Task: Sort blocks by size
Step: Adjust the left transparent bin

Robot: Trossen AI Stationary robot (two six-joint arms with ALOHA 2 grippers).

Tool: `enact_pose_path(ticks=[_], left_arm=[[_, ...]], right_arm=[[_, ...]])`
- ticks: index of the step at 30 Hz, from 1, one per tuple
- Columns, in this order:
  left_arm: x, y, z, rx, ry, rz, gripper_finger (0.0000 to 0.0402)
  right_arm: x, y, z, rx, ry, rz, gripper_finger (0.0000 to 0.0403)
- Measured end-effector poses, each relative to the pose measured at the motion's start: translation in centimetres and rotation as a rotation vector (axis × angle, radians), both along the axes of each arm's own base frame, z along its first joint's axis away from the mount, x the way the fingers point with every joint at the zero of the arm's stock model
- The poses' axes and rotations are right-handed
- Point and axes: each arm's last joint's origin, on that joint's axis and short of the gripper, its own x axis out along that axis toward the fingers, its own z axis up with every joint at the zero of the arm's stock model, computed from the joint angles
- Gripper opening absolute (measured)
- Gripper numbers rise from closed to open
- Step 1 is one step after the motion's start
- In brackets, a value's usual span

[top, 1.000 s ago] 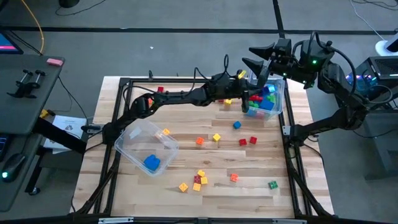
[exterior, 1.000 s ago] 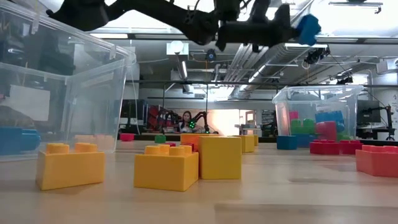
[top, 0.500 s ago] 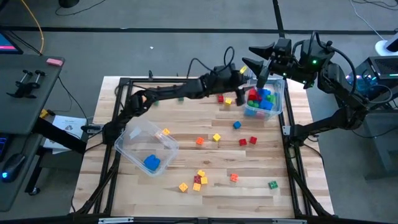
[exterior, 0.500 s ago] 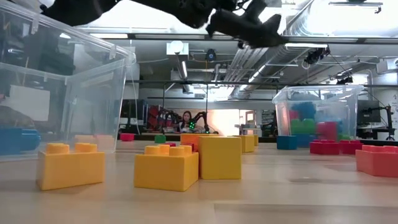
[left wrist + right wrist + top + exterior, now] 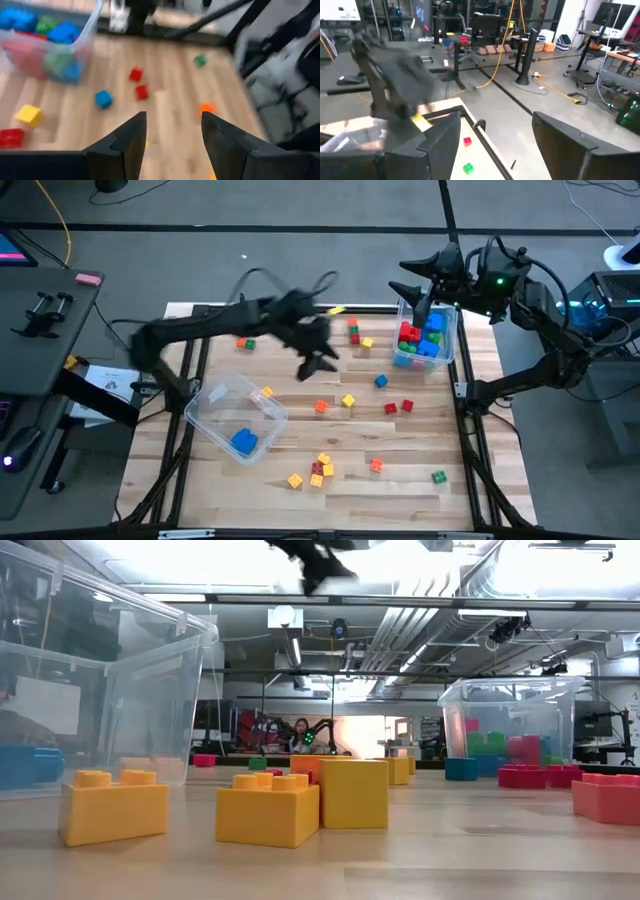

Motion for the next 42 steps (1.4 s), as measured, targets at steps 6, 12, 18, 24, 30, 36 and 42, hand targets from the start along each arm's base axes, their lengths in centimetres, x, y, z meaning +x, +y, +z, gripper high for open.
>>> enact_pose_path(ticks=[6, 12, 18, 24, 30, 36, 42], left_arm=[[-7.1, -4.8, -2.3, -0.067, -0.051, 0.207, 0.0174], [-13.5, -6.6, -2.1, -0.045, -0.033, 0.361, 0.0174], [-17.5, -5.9, 0.5, 0.099, -0.156, 0.349, 0.0174], [-19.4, -4.8, 1.5, 0.174, -0.195, 0.26, 0.0174], [-20.0, -4.8, 0.8, 0.217, -0.136, 0.144, 0.0174], [-20.0, -4.8, 0.7, 0.221, -0.13, 0.106, 0.0174], [-20.1, -4.9, 0.6, 0.232, -0.116, 0.095, 0.0174]], right_arm=[[0.0, 0.0, -0.3, -0.014, 0.039, 0.014, 0.0245], [0.9, 0.3, -1.5, 0.124, 0.089, 0.101, 0.0245], [5.7, 2.8, -5.1, 0.277, 0.263, 0.057, 0.0209], [12.8, 7.8, -10.0, 0.359, 0.337, -0.016, 0.0053], [19.8, 14.8, -14.9, 0.568, 0.25, 0.2, 0.0007], [25.1, 18.6, -19.9, 0.702, 0.128, 0.307, 0.0002], [28.1, 19.5, -24.4, 0.805, 0.069, 0.262, 0.0001]])
